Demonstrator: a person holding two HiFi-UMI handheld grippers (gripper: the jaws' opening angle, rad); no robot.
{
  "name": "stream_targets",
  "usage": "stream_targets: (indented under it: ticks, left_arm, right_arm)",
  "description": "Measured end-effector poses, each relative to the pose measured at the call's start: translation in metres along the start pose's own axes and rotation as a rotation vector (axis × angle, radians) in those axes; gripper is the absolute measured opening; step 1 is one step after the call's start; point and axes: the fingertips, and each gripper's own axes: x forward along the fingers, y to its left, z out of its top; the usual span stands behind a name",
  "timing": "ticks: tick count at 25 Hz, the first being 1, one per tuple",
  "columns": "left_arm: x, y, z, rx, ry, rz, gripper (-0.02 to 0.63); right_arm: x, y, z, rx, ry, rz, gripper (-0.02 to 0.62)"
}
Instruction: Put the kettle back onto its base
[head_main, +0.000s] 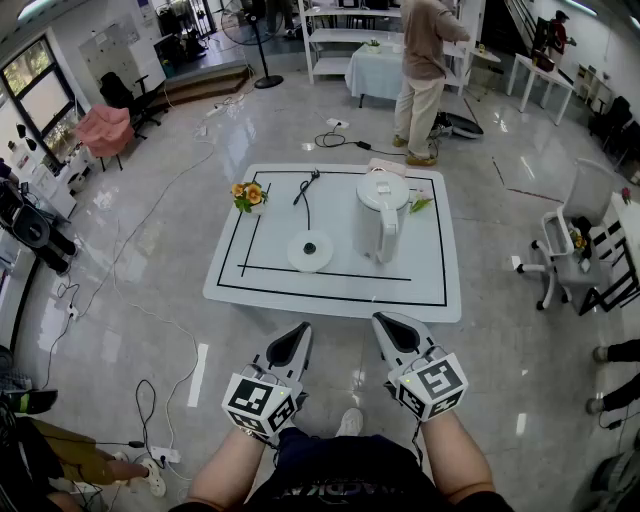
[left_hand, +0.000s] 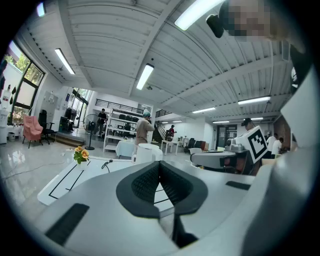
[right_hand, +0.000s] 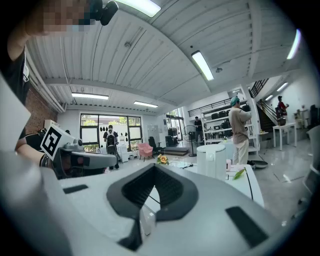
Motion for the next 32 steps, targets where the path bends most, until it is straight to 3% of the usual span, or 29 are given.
stream_targets:
  ticks: [16,20,22,23,24,25,27,32]
  left_arm:
    - [-0.001,-0.001,0.019,0.031,-0.041,0.031,0.006]
    - [-0.002,0.007,0.024,0.033,-0.053,0.041,0.040]
    - [0.000,0.012,0.026,0.031,-0.061,0.042,0.080]
    - [0.002,0.015,0.026,0.036,-0.063,0.044,0.153]
    - [0.004,0.019,0.026,0.047,-0.061,0.047,0.294]
    - [0.006,0.023,0.026,0.060,-0.057,0.050,0.347]
    - [0.010,0.031,0.027,0.082,-0.051,0.045,0.362]
    - [0.024,0.058,0.035,0.088,-0.049,0.000,0.364]
  right_arm:
    - [0.003,0.012,0.016,-0.026,-0.044,0.093,0.002]
    - [0.008,0.014,0.022,-0.020,-0.073,0.105,0.002]
    - [0.013,0.013,0.026,-0.021,-0.092,0.107,0.059]
    - [0.016,0.012,0.029,-0.023,-0.102,0.101,0.098]
    - [0.020,0.011,0.031,-0.026,-0.111,0.090,0.136]
    - [0.025,0.009,0.032,-0.028,-0.119,0.075,0.199]
    - [0.033,0.004,0.034,-0.033,-0.128,0.040,0.264]
    - [0.060,-0.007,0.043,-0.025,-0.134,-0.016,0.268]
